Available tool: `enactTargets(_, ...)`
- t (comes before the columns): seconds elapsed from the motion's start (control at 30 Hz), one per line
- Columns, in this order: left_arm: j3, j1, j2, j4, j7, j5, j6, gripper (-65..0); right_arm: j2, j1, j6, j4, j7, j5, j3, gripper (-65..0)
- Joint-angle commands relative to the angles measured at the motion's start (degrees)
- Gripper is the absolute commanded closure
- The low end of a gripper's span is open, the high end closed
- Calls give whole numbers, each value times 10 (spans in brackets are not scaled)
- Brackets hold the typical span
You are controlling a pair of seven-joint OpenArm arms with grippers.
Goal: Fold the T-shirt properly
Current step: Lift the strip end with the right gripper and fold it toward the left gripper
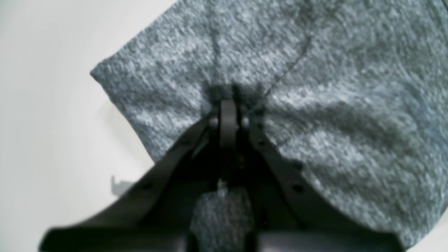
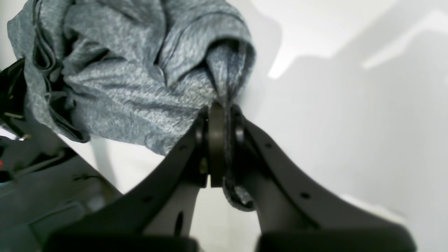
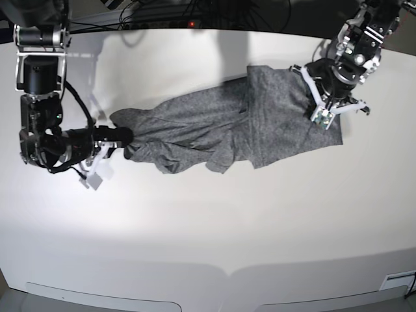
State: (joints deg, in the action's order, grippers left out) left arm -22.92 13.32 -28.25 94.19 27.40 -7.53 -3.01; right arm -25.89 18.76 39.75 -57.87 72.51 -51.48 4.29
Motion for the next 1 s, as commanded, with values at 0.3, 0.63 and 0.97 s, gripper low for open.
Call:
enactTargets(0.3, 0, 0, 91, 9, -3, -4, -46, 0, -22, 12, 3, -68, 35, -39, 2, 0)
enactTargets(0.63, 0, 0, 145, 9, -3, 30, -56, 0, 62, 10, 3, -192, 39, -58, 1, 0)
enactTargets(0.97, 0, -2, 150, 8, -3, 30, -56, 0, 151, 10, 3, -206, 39, -58, -153, 0)
